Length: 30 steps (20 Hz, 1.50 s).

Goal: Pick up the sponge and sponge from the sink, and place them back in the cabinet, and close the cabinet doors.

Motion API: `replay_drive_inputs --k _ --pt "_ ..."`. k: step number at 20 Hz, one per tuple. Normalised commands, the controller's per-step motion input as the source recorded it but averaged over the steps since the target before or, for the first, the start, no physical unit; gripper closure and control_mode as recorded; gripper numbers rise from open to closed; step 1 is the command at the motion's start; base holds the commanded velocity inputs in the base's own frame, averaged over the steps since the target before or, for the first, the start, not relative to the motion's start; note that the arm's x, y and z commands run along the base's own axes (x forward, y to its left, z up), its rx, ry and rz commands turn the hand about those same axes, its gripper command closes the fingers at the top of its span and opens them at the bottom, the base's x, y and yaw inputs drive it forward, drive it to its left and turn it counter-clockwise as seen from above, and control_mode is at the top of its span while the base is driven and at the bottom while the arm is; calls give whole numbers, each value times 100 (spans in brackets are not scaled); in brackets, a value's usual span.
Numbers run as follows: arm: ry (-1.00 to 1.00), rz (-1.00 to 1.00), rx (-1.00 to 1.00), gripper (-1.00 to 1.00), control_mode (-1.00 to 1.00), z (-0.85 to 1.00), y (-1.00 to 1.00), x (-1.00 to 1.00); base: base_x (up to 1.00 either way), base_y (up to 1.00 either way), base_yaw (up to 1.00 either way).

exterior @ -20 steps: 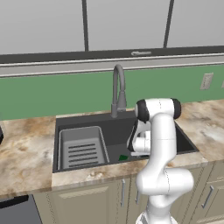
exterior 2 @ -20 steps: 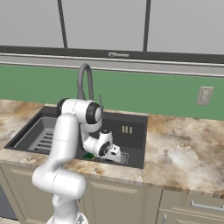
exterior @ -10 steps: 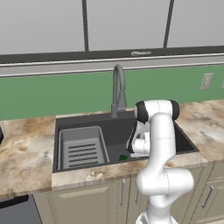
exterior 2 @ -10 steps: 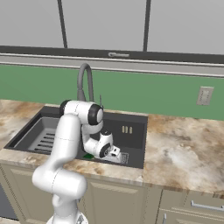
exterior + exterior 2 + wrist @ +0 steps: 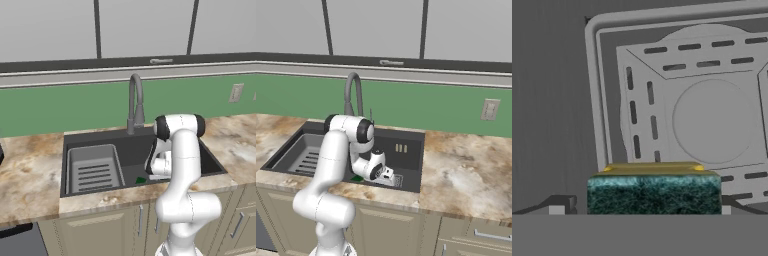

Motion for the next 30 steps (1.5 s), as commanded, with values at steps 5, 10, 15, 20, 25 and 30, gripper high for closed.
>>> replay_drive_inputs --k 5,10,15,20,25,30 --pt "0 0 0 -100 -100 0 0 0 0 0 0" --pt "0 0 0 100 -100 0 -2 0 0 0 0" --pt "0 0 0 100 -100 0 0 0 0 0 0" --pt "0 0 0 100 -100 0 0 0 0 0 0" --pt "0 0 0 100 -100 0 0 0 0 0 0" --pt "0 0 0 100 -100 4 0 0 0 0 0"
